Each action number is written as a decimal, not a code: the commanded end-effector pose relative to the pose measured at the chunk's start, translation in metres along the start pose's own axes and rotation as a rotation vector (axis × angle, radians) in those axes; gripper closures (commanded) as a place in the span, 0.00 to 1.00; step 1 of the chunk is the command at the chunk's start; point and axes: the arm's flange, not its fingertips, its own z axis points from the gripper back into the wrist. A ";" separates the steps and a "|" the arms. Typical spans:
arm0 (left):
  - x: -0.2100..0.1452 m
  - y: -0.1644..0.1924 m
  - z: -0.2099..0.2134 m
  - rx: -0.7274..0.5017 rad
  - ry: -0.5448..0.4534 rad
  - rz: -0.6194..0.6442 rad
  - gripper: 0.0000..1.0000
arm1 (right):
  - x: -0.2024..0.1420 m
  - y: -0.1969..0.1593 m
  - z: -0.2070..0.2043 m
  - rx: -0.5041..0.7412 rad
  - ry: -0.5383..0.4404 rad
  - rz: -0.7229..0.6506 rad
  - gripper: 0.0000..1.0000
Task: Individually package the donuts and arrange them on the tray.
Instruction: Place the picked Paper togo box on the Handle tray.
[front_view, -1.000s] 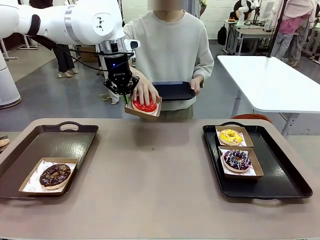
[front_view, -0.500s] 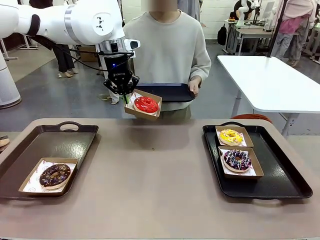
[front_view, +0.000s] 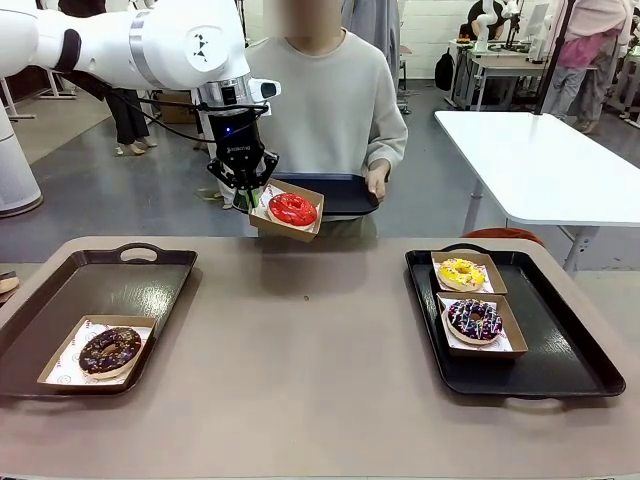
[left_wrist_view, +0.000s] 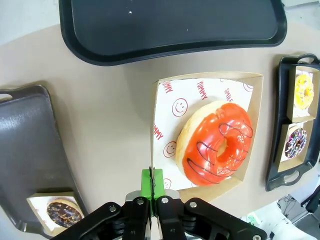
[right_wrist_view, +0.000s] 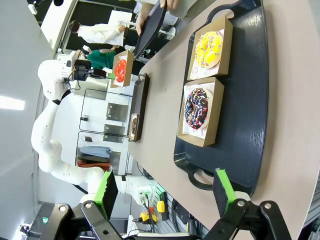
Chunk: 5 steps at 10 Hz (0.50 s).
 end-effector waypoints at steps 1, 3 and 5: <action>-0.033 0.049 0.019 0.015 0.006 -0.074 0.99 | 0.001 0.002 0.001 -0.012 -0.002 -0.016 0.00; -0.056 0.106 0.030 0.029 0.023 -0.074 0.99 | 0.001 0.002 0.001 -0.012 -0.002 -0.016 0.00; -0.076 0.161 0.021 0.029 0.024 -0.028 0.99 | 0.001 0.002 0.001 -0.012 -0.002 -0.016 0.00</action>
